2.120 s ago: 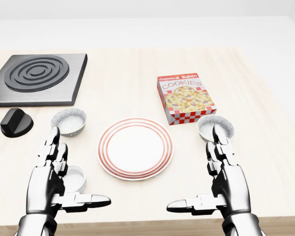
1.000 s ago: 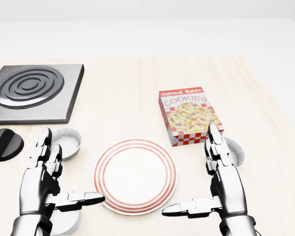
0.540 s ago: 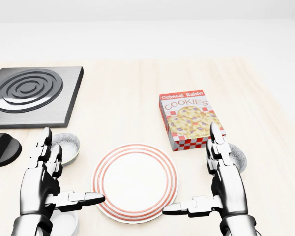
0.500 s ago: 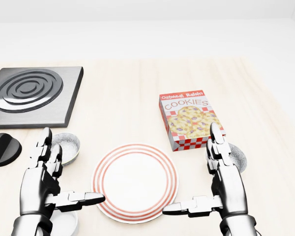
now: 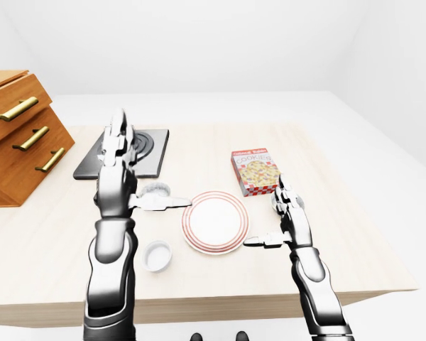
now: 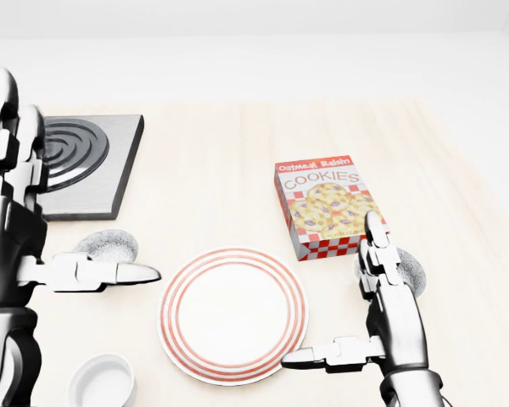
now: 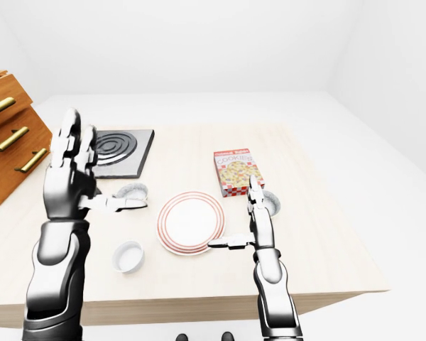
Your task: Pick the akita bowl next to the plate and place it on the plate.
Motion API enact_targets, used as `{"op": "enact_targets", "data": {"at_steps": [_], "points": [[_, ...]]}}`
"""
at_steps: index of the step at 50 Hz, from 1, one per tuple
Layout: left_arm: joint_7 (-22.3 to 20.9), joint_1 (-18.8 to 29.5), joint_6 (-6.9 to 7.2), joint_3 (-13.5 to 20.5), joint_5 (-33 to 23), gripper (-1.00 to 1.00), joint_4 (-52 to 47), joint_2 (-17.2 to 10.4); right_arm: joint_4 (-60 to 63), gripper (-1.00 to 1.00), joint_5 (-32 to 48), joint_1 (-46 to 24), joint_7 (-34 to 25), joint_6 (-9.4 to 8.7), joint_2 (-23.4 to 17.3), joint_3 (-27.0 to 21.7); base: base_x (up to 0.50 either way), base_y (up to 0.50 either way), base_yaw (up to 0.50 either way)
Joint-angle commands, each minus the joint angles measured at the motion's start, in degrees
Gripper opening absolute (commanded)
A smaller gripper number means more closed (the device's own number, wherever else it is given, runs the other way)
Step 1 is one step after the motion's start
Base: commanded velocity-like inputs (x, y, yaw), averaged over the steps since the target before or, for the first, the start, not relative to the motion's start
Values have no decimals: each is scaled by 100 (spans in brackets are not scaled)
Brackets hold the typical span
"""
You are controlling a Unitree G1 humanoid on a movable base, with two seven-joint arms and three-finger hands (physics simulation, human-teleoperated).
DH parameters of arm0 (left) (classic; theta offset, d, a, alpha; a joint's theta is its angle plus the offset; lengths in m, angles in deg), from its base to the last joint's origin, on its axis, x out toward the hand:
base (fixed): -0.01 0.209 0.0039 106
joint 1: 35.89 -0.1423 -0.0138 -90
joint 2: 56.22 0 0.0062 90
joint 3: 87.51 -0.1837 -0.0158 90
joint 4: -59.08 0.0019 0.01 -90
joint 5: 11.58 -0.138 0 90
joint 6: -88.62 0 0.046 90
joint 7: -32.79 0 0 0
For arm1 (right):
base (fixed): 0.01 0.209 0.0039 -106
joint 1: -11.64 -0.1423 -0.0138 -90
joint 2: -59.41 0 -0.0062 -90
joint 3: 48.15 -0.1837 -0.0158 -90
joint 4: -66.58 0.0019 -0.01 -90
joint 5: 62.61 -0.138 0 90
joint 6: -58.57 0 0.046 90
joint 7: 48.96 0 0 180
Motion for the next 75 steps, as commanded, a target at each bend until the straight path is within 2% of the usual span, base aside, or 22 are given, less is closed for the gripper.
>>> {"op": "enact_targets", "data": {"at_steps": [1, 3, 8, 11, 18, 19, 20, 24, 26, 29, 31, 34, 36, 38, 41, 43, 47, 51, 53, 59, 68, 75], "points": [[-546, 2199, 0, 470, -658, 100, -1783, -935, -34, 100, 31, -9, 30, 17, 8, 15, 0, 0, 0], [-747, 2942, 0, 545, -753, 100, -1731, -1436, 2, 100, 16, -13, 25, -44, 5, 7, 0, 0, 0], [-1070, 3755, 0, 711, -851, 100, -1593, -2032, 91, 100, 4, 2, 30, -115, 7, 4, 0, 0, 0], [-1333, 4571, 0, 989, -831, 100, -1430, -2757, 14, 100, -15, -33, 35, -79, 4, -16, 0, 0, 0], [-1927, 5472, 0, 1351, -628, 100, -1158, -4461, -51, 100, -17, -59, 46, -34, -5, -32, 0, 0, 0], [-2027, 5562, 0, 1428, -563, 100, -1140, -4707, 48, 100, -23, -41, 36, -115, -3, -26, 0, 0, 0], [-2241, 5558, 0, 1708, -476, 100, -1104, -5191, 62, 100, -19, -34, 39, -122, -3, -25, 0, 0, 0], [-2514, 5223, 0, 2625, -64, 100, -1026, -6257, 79, 100, -15, -22, 42, -118, -2, -23, 0, 0, 0], [-2636, 4800, 0, 3343, 237, 100, -947, -6797, 103, 100, -8, -8, 43, -135, -1, -19, 0, 0, 0], [-2710, 3823, 0, 4644, 700, 100, -732, -7436, 26, 100, 4, -10, 41, -55, -6, -16, 0, 0, 0], [-3049, 2728, 0, 5993, 706, 100, -374, -7893, 66, 100, 0, 5, 32, -73, -9, -21, 0, 0, 0], [-3397, 1682, 0, 7176, 563, 100, -129, -8028, 106, 100, -3, 3, 31, -115, -7, -26, 0, 0, 0], [-3811, 1095, 0, 7846, 167, 100, 20, -7984, 44, 100, 4, -1, 33, -48, -9, -29, 0, 0, 0], [-3839, 699, 0, 8386, -264, 100, 97, -7826, 103, 100, 5, 5, 31, -95, -8, -28, 0, 0, 0], [-3839, 249, 0, 8429, -899, 100, -51, -7394, 35, 100, -6, -14, 25, -42, -13, -45, 0, 0, 0], [-3839, -80, 0, 8429, -1298, 100, -228, -6860, -52, 100, -7, -36, 23, 15, -12, -46, 0, 0, 0], [-3839, -343, 0, 8429, -1494, 100, -124, -6138, -5, 100, 0, -11, 16, -7, -7, -26, 0, 0, 0], [-3839, -475, 0, 8429, -1016, 100, -226, -5309, -64, 100, 4, -29, 28, 34, -7, -34, 0, 0, 0], [-3839, -433, 0, 8429, -586, 100, -349, -4621, -72, 100, 21, -17, 35, 51, -5, -23, 0, 0, 0], [-3623, -725, 0, 8429, 855, 100, -451, -3532, -106, 100, 15, -35, 40, 68, -9, -33, 0, 0, 0], [-2241, -1592, 0, 8429, 2650, 100, -25, -2477, -126, 100, 60, -36, 71, 116, -8, -23, 0, 0, 0], [-1590, -2154, 0, 8429, 3542, 100, 349, -2109, -195, 100, 106, -91, 147, 167, -9, -49, 0, 0, 0]]}}
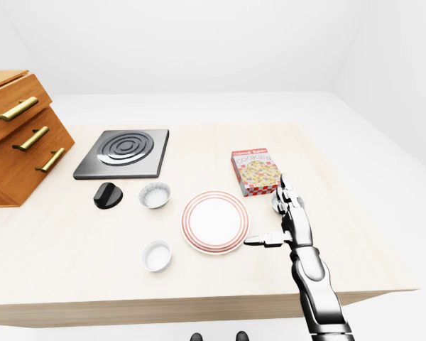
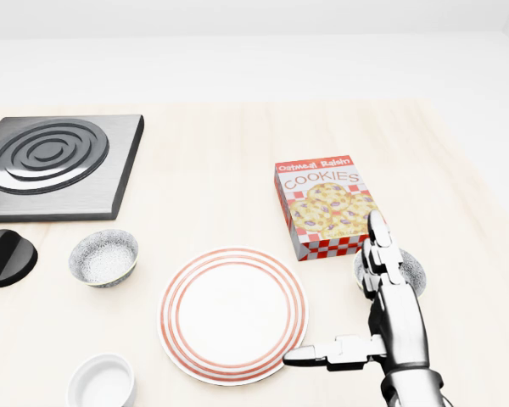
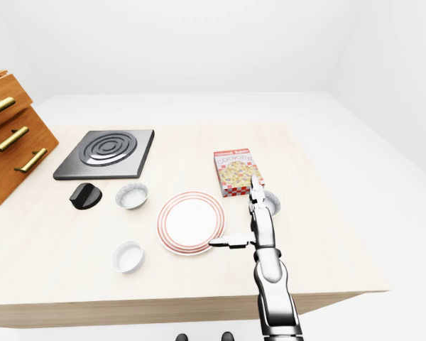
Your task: Pick the akita bowl next to the plate and place it on the plate.
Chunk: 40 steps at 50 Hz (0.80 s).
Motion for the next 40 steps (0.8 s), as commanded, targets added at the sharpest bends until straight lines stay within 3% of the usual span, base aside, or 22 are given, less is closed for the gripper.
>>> {"op": "enact_targets", "data": {"at_steps": [1, 8, 13, 14, 21, 24, 26, 31, 40], "points": [[1050, -911, 0, 0, 1598, 100, 392, 1032, -120, 100, 43, -57, 73, 100, -3, -25, 0, 0, 0], [1283, -1123, 0, 0, 1918, 100, 405, 1182, -195, 100, 57, -135, 129, 119, -30, -90, 0, 0, 0], [1352, -1218, 0, 0, 2060, 100, 457, 1221, -80, 100, 121, -159, 191, 38, -48, -126, 0, 0, 0], [1368, -1224, 0, 0, 2072, 100, 474, 1240, -28, 100, 119, -188, 206, -27, -53, -153, 0, 0, 0], [1416, -1116, 0, -16, 1894, 100, 527, 1551, -2, 100, 240, -136, 270, 32, -44, -113, 0, 0, 0], [1408, -1046, 0, -377, 1677, 100, 648, 1688, -125, 100, 252, -153, 274, 128, -51, -121, 0, 0, 0], [1393, -1026, 0, -544, 1618, 100, 815, 1767, -53, 100, 266, -136, 271, 58, -43, -110, 0, 0, 0], [1385, -960, 0, -1201, 1314, 100, 1373, 1988, -141, 100, 262, -135, 263, 127, -42, -106, 0, 0, 0], [1378, -1067, 0, -1407, 1253, 100, 1852, 1971, -160, 100, 269, -136, 264, 125, -41, -103, 0, 0, 0]]}}
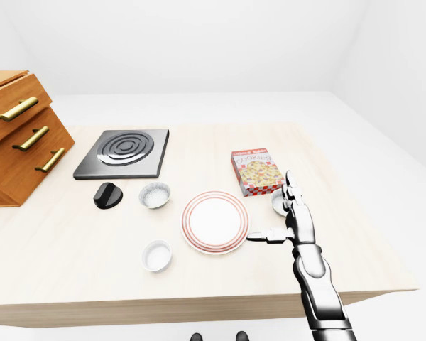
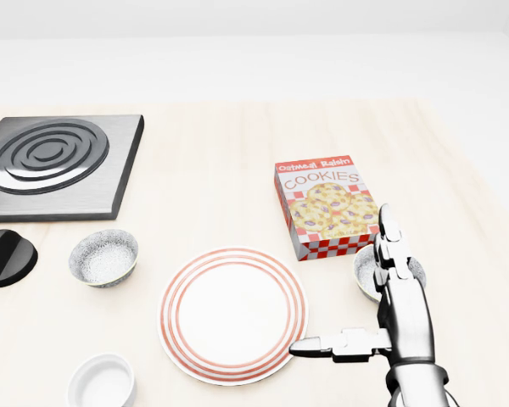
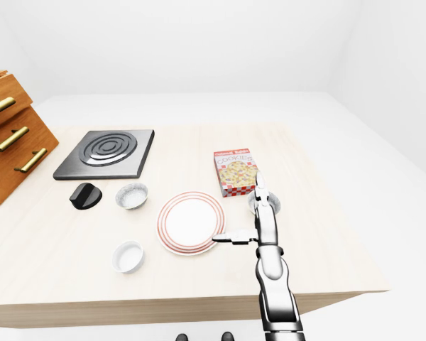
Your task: Pick the akita bowl next to the plate and place it on the plate.
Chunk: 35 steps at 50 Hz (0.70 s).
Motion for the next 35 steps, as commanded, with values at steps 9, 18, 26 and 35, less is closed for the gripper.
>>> {"op": "enact_targets", "data": {"at_steps": [9, 18, 26, 35], "points": [[-22, -206, 0, -394, -112, 100, 974, 99, -18, 100, 45, 3, 15, 6, -4, -1, 0, 0, 0], [35, -284, 0, 34, 91, 100, 681, -14, -80, 100, 99, -28, 72, 114, -19, -29, 0, 0, 0], [70, -223, 0, 181, 98, 100, 377, -61, -96, 100, 493, -47, 340, 154, -106, -130, 0, 0, 0], [27, -185, 0, 149, 52, 100, 448, -71, 358, 100, 916, -178, 468, -17, -194, -312, 0, 0, 0]]}}
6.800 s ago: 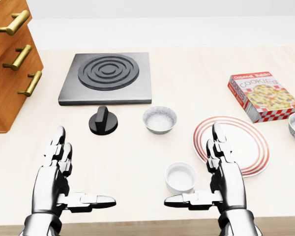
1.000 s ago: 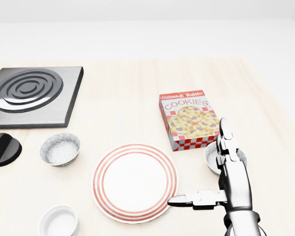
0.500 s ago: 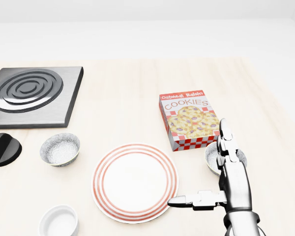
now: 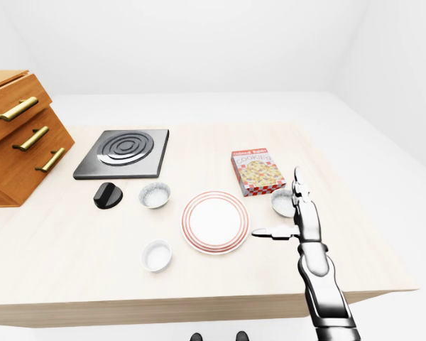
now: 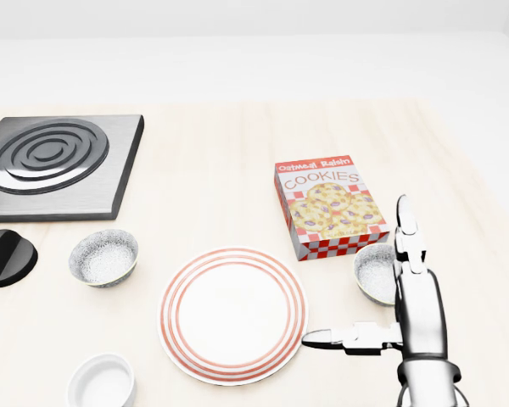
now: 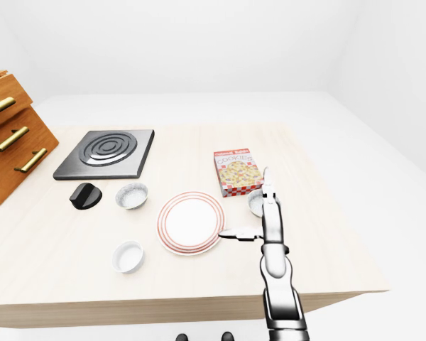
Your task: Pick the akita bowl next to the plate and place it on the plate.
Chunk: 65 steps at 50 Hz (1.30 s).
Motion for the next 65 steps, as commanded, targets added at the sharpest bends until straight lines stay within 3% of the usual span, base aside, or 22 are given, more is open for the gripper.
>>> {"op": "enact_targets", "data": {"at_steps": [1, 12, 18, 27, 34, 41, 46, 65], "points": [[-16, 26, 0, 42, -12, 100, -31, -19, 335, 100, 690, -173, 297, -6, -217, -230, 0, 0, 0], [-49, 20, 0, -8, -43, 100, -44, 13, 355, 100, 1908, -175, 530, 23, -505, -487, 0, 0, 0], [-77, 2, 0, 14, -44, 100, -62, 28, 582, 100, 2399, -127, 319, 23, -586, -684, 0, 0, 0], [-117, -13, 0, 64, -53, 100, -54, 49, 599, 100, 3640, -318, 663, 23, -903, -892, 0, 0, 0], [-117, -20, 0, 55, -63, 100, -56, 47, 421, 100, 4221, -312, 887, 23, -931, -807, 0, 0, 0], [-95, -8, 0, 29, -78, 100, -62, 60, 141, 100, 4987, -410, 1472, 23, -1118, -786, 0, 0, 0], [-98, -7, 0, 24, -84, 100, -49, 59, -18, 100, 5119, -426, 1542, 23, -1112, -764, 0, 0, 0], [-67, 4, 0, -30, -75, 100, -11, 93, -952, 100, 6455, -467, 2558, 23, -1158, -241, 0, 0, 0]]}}
